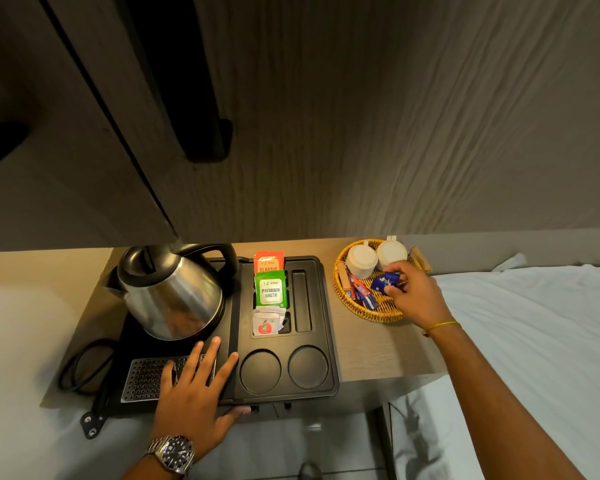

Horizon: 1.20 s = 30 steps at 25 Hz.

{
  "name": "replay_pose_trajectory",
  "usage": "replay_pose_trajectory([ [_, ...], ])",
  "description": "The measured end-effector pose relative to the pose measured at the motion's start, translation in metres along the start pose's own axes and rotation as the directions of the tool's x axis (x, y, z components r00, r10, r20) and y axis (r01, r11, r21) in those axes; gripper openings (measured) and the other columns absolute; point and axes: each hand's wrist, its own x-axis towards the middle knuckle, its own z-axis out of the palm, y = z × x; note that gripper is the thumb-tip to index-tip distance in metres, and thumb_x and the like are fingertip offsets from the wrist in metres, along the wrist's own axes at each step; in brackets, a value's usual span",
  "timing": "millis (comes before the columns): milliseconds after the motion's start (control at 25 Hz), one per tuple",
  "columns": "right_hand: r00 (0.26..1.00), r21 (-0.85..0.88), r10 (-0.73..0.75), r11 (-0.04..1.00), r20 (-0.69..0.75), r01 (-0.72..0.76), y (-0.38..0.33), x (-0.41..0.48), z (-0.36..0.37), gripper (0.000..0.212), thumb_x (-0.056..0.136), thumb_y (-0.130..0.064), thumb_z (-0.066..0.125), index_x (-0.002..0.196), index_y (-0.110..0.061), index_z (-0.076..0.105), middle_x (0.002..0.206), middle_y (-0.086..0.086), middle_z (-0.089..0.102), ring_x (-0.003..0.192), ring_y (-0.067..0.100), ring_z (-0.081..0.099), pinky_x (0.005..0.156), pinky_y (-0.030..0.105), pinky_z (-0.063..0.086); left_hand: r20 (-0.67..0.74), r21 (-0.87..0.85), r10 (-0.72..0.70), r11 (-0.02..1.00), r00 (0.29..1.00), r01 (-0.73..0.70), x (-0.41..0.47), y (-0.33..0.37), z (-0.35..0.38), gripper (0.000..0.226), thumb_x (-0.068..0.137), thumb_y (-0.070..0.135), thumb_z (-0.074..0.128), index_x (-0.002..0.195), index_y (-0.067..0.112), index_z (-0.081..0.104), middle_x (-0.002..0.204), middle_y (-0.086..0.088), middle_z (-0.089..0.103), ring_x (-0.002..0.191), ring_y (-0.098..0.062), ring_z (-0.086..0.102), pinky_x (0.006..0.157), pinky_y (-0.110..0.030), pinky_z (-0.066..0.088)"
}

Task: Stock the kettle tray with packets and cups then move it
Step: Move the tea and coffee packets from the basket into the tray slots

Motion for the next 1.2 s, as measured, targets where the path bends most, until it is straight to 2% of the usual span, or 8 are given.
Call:
replay_pose_trajectory([
  [80, 0.997, 0.148, -0.069, 0.986, -0.030, 0.073, -0.018, -0.014, 0.003, 0.044, 0.091, -0.016, 0.075, 0.125, -0.035, 0.053, 0.118, -0.001, 0.065, 0.104, 0.019, 0.067, 0.078, 0.034, 0.062, 0.010, -0.005, -0.008, 1.000, 1.000, 0.008, -0.001, 0.000, 0.000, 0.097, 0.076, 0.093, 0.042, 0.155, 0.036, 0.038, 0.169, -0.007, 0.025, 0.151, -0.034, 0.032, 0.105, -0.069, 0.032],
  [160, 0.985, 0.123, -0.174, 0.977, 0.009, 0.171, -0.041, -0.031, 0.020, 0.054, 0.089, -0.015, 0.076, 0.130, -0.035, 0.047, 0.110, -0.006, 0.063, 0.095, 0.013, 0.066, 0.072, 0.025, 0.059, 0.024, -0.005, -0.013, 1.000, 1.000, 0.013, 0.000, 0.001, 0.000, 0.097, 0.076, 0.093, 0.041, 0.155, 0.036, 0.038, 0.169, -0.007, 0.024, 0.151, -0.035, 0.032, 0.106, -0.068, 0.032],
  [320, 0.944, -0.046, -0.316, 0.946, 0.097, 0.321, -0.081, -0.057, 0.081, 0.037, 0.089, -0.012, 0.070, 0.122, -0.022, 0.056, 0.103, 0.002, 0.070, 0.094, 0.021, 0.068, 0.080, 0.038, 0.060, 0.041, -0.016, -0.023, 1.000, 0.999, 0.024, 0.001, 0.001, 0.000, 0.097, 0.077, 0.094, 0.039, 0.156, 0.037, 0.034, 0.170, -0.006, 0.023, 0.151, -0.034, 0.031, 0.106, -0.069, 0.032],
  [440, 0.920, -0.212, -0.373, 0.895, 0.124, 0.391, -0.095, -0.061, 0.116, 0.019, 0.093, -0.012, 0.060, 0.112, -0.015, 0.063, 0.108, 0.006, 0.065, 0.100, 0.025, 0.061, 0.082, 0.034, 0.051, 0.046, -0.021, -0.023, 0.999, 0.999, 0.024, 0.001, 0.001, 0.000, 0.098, 0.076, 0.094, 0.040, 0.156, 0.038, 0.033, 0.169, -0.007, 0.024, 0.151, -0.035, 0.032, 0.106, -0.070, 0.033],
  [640, 0.935, -0.318, -0.318, 0.880, 0.156, 0.352, -0.103, -0.064, 0.145, 0.034, 0.097, -0.015, 0.059, 0.132, -0.012, 0.060, 0.121, 0.008, 0.056, 0.107, 0.024, 0.057, 0.088, 0.031, 0.051, 0.049, -0.020, -0.027, 0.999, 0.998, 0.028, 0.001, 0.001, 0.001, 0.098, 0.076, 0.095, 0.037, 0.156, 0.037, 0.033, 0.169, -0.008, 0.024, 0.151, -0.036, 0.033, 0.106, -0.071, 0.035],
  [800, 0.949, -0.327, -0.278, 0.892, 0.152, 0.313, -0.107, -0.065, 0.147, 0.034, 0.100, -0.019, 0.054, 0.131, -0.009, 0.062, 0.123, 0.010, 0.054, 0.106, 0.025, 0.059, 0.091, 0.031, 0.052, 0.039, -0.014, -0.020, 1.000, 0.999, 0.021, 0.002, 0.001, 0.002, 0.098, 0.077, 0.094, 0.037, 0.156, 0.036, 0.034, 0.169, -0.009, 0.024, 0.150, -0.037, 0.033, 0.106, -0.070, 0.035],
  [1000, 0.963, -0.202, -0.228, 0.946, 0.144, 0.254, -0.108, -0.065, 0.136, 0.037, 0.104, -0.029, 0.049, 0.130, -0.006, 0.060, 0.127, 0.011, 0.050, 0.104, 0.027, 0.064, 0.090, 0.032, 0.052, 0.037, -0.011, -0.014, 1.000, 0.999, 0.015, 0.003, 0.000, 0.004, 0.099, 0.076, 0.095, 0.038, 0.155, 0.036, 0.035, 0.168, -0.009, 0.026, 0.150, -0.037, 0.034, 0.106, -0.070, 0.034],
  [1200, 0.965, -0.086, -0.241, 0.965, 0.100, 0.250, -0.098, -0.055, 0.129, 0.031, 0.098, -0.013, 0.063, 0.128, -0.004, 0.067, 0.125, 0.008, 0.055, 0.108, 0.020, 0.061, 0.092, 0.017, 0.043, 0.031, -0.010, -0.015, 1.000, 0.999, 0.015, 0.003, 0.000, 0.005, 0.098, 0.076, 0.094, 0.039, 0.156, 0.037, 0.035, 0.169, -0.008, 0.026, 0.151, -0.037, 0.033, 0.106, -0.070, 0.033],
])
